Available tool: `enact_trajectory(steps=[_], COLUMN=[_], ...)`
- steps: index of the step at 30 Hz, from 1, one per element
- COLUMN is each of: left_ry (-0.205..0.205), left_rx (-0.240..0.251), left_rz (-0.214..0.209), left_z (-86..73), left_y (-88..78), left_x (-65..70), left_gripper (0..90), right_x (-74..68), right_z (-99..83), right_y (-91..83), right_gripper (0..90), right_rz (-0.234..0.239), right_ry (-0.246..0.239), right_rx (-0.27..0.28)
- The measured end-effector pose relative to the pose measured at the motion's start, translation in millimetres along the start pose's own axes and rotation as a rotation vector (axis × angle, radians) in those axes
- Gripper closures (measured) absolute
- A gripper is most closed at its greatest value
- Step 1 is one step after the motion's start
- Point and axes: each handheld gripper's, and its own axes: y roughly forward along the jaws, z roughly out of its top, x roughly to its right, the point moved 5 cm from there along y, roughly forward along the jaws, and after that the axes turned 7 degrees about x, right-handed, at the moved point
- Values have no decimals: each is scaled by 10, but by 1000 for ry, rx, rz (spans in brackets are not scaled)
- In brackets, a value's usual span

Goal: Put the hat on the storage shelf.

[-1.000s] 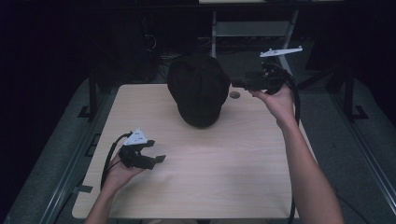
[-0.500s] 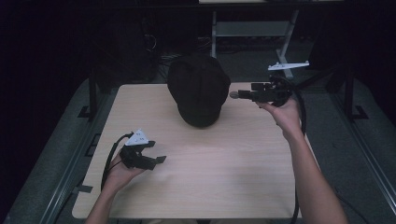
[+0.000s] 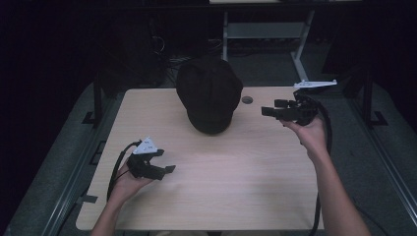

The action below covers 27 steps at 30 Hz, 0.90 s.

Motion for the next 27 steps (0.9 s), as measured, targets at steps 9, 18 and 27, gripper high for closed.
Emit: enact_trajectory(steps=[9,18,27], left_ry=[-6,-9,-7], left_rx=[-1,-7,-15], left_rz=[-11,-18,-24], left_z=[-8,-17,-26], left_y=[22,26,43], left_x=[21,24,36], left_gripper=[219,217,213], right_x=[67,127,169], right_z=[-218,-406,-553], right_y=[-101,-208,-296], right_gripper=[213,213,212], right_rz=[-2,-9,-14], right_ry=[19,43,61], right_rx=[-1,-2,-3])
